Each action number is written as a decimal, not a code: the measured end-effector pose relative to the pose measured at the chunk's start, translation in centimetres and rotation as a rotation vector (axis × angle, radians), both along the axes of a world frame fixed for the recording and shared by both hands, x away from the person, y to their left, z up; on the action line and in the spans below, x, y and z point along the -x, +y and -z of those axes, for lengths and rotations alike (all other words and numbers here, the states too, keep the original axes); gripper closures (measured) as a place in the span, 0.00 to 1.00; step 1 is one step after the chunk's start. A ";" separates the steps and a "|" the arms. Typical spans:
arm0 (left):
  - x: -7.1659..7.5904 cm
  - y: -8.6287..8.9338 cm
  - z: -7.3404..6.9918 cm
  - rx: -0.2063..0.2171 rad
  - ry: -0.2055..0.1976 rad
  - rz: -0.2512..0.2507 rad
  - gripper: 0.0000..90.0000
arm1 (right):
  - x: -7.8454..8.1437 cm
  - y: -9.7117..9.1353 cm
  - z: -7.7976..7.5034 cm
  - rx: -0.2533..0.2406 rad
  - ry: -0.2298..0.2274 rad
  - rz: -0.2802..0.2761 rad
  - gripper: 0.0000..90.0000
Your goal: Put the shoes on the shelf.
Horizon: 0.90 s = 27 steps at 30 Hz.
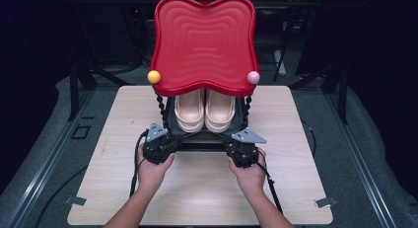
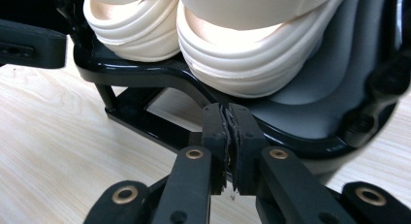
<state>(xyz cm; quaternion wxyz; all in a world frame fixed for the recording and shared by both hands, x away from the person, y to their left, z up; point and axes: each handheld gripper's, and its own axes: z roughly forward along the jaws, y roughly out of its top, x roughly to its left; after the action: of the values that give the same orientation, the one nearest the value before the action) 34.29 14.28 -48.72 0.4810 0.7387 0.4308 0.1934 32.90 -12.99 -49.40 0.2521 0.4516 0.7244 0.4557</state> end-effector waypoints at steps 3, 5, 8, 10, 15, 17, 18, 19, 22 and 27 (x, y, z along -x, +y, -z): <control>0.4 0.5 -0.1 0.002 -0.003 0.002 0.96 | 0.3 -0.3 -0.1 0.004 -0.003 -0.001 0.96; 1.0 1.0 -0.2 0.004 -0.011 0.006 0.95 | 0.8 -0.8 -0.3 0.003 -0.009 -0.003 0.95; 1.6 1.8 -0.2 0.006 -0.018 0.002 0.95 | 1.5 -1.3 -0.6 0.009 -0.014 -0.007 0.95; 1.9 2.2 -0.2 0.007 -0.021 -0.003 0.94 | 1.9 -1.7 -0.7 0.010 -0.016 -0.009 0.94; 3.1 3.6 -0.2 0.009 -0.031 -0.016 0.92 | 2.9 -2.5 -0.9 0.013 -0.022 -0.013 0.93; 3.5 4.2 0.0 0.009 -0.031 -0.022 0.92 | 3.4 -2.9 -0.9 0.014 -0.019 -0.014 0.92; 3.8 4.5 0.0 0.002 -0.030 -0.020 0.91 | 3.6 -3.1 -0.9 0.011 -0.020 -0.014 0.92; 4.0 4.7 0.2 0.003 -0.030 -0.022 0.91 | 3.8 -3.3 -0.9 0.018 -0.018 -0.016 0.92; 4.6 5.4 0.7 -0.003 -0.022 -0.032 0.88 | 4.3 -3.8 -0.7 0.021 -0.018 -0.013 0.90; 5.3 6.2 1.8 0.004 -0.005 -0.048 0.80 | 4.9 -4.5 0.1 0.031 0.005 -0.005 0.86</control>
<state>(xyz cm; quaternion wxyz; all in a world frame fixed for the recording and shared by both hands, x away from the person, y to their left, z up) 28.99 20.50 -50.53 0.4787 0.7266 0.4478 0.2059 28.01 -17.45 -49.51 0.2560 0.4469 0.7331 0.4441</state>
